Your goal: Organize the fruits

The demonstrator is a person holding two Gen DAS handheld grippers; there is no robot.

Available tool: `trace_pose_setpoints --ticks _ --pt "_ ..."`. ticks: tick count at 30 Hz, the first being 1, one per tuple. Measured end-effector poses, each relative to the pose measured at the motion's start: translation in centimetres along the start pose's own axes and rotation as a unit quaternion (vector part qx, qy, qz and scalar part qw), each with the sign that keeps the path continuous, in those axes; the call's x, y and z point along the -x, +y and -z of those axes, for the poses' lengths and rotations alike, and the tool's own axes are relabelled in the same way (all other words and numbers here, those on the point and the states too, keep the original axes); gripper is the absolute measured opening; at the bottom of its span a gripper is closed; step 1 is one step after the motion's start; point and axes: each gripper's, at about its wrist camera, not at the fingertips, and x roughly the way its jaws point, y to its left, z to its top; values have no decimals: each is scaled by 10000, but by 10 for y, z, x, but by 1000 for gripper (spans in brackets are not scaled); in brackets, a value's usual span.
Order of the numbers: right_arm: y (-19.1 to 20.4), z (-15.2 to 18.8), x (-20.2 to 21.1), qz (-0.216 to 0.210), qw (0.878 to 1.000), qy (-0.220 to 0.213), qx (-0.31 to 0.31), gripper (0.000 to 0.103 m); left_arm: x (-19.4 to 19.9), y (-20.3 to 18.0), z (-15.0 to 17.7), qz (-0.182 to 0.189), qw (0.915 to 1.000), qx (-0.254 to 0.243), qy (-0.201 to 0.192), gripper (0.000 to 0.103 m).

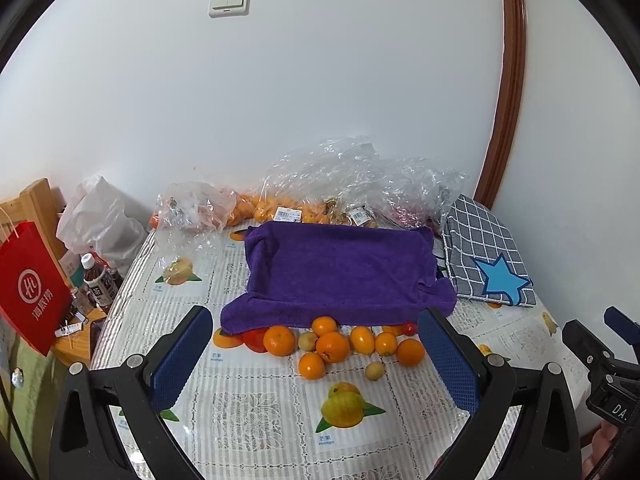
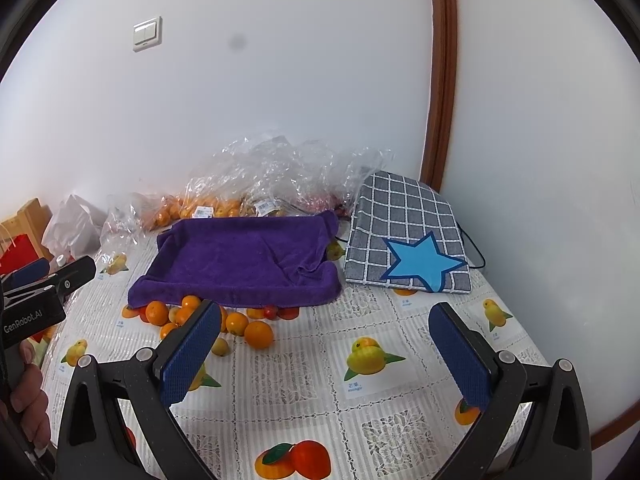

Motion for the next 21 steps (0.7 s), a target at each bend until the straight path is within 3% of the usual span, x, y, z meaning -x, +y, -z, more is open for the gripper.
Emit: trace_pose_setpoints --ticks 21 --pt "9 3 -11 -123 9998 30 144 102 -7 7 2 -24 10000 15 4 103"
